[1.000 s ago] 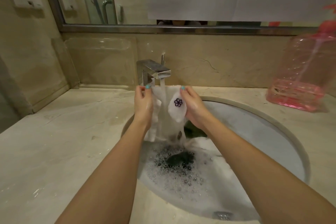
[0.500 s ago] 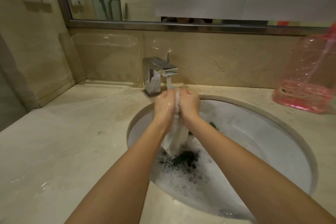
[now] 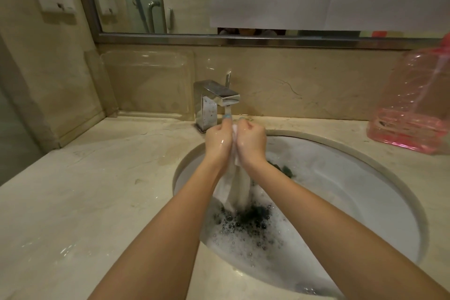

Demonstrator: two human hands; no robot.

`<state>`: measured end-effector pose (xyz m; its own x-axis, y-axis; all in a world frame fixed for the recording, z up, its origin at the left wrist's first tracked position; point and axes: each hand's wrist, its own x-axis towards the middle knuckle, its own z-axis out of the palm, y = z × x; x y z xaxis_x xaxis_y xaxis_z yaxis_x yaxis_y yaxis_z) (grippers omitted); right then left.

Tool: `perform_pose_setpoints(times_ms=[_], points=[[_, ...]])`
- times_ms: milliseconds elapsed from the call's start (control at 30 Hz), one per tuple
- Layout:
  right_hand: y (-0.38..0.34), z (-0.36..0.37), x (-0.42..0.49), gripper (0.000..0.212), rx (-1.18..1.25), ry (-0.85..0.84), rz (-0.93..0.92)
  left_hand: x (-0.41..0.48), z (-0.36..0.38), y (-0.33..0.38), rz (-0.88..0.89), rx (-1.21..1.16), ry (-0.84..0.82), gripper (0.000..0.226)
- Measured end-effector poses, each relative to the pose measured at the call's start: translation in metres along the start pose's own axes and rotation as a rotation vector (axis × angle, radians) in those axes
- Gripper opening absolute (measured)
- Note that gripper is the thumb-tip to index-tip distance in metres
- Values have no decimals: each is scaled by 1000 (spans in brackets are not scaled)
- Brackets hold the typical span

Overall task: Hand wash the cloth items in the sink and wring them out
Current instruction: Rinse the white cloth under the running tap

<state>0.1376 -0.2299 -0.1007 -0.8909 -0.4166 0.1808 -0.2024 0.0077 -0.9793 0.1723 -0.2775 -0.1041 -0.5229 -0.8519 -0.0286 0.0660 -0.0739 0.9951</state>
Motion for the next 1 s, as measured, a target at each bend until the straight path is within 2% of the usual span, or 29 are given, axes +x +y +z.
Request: perform_pose_setpoints(times_ms=[133,167,300,367,433,533,600,667,733,800,867,933,1000], points=[[3,-4,13,37,104,104,199,-10,3,-1,57,7,-136,35],[5,-6,13,37,108,96,190,-11,3,-2,62,18,-153,35],[1,-4,-9,45,33,-161,-80,11,-9,-4,-22,43,-2,33],[-3,4,-13,47,-4,-247,-133,18,-17,-7,-8,63,21,40],[-5,7,-1,47,-10,-174,-100,12,-17,-4,14,-37,-28,44],[6,-8,27,49,-70,2,-18,0,-7,-2,82,-8,-144,48],[22,-24,41,48,-139,-6,46,-3,-7,-3,40,12,-145,45],[35,-43,49,43,-152,-60,157,2,-17,-8,46,137,-100,37],[43,-60,54,34,-169,-155,210,7,-30,-16,65,348,-159,27],[48,-69,56,26,-268,-275,180,8,-34,-22,22,529,-283,24],[54,-70,56,21,-448,-371,111,8,-31,-26,55,772,-343,29],[57,-70,55,19,-605,-363,13,6,-28,-26,148,943,-322,35],[57,-73,56,18,-644,-399,-34,8,-32,-30,125,997,-364,28]])
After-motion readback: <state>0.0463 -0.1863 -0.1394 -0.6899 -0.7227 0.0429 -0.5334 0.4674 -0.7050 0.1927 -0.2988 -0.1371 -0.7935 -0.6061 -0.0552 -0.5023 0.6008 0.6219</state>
